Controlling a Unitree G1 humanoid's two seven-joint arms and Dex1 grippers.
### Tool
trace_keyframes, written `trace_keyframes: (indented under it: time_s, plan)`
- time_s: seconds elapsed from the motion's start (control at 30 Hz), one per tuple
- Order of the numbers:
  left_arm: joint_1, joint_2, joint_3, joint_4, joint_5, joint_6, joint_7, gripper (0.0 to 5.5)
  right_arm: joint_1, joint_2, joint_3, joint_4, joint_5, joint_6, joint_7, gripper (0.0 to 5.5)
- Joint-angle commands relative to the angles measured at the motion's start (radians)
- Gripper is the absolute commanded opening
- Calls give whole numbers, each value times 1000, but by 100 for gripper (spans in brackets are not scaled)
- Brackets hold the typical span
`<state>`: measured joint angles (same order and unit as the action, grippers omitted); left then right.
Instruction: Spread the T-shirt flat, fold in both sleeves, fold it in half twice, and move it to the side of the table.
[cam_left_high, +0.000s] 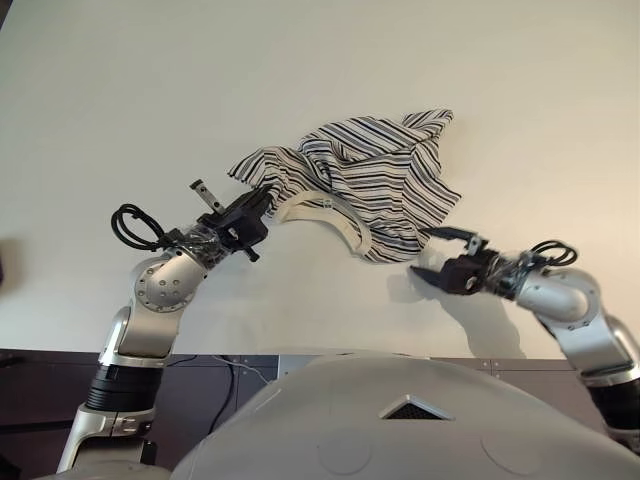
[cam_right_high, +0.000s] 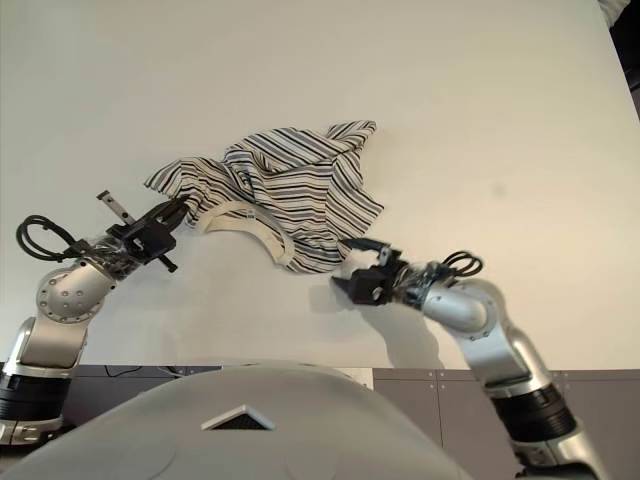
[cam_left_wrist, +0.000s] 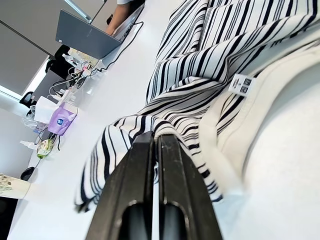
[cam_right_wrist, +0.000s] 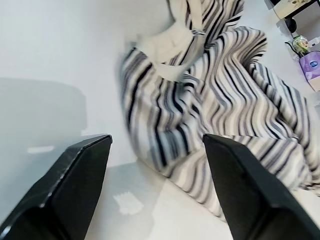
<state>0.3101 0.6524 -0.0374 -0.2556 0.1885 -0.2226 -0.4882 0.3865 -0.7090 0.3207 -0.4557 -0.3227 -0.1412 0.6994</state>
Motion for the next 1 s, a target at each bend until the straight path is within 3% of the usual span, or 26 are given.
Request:
trace_keyframes:
  time_s: [0.03,0.33,0.5,0.7,1.0]
  plan:
    - [-55,36,38,-43,-85,63,-74,11,50,-10,16,3,-136,42,-46,336]
    - [-111,18,28,-3,-60,56,-73,11,-112,62,37,146,-332,64,-193,336]
    - [-103,-10,27,6,-32,51,-29,11,-129,32,12,184,-363,28,-237,336]
    - [-79,-30,23,4,-16,49,-8,11,-28,-67,-57,161,-355,-165,-350,336]
    - [-82,-59,8,12,9,51,27,11,-150,36,52,333,-437,-283,-474,336]
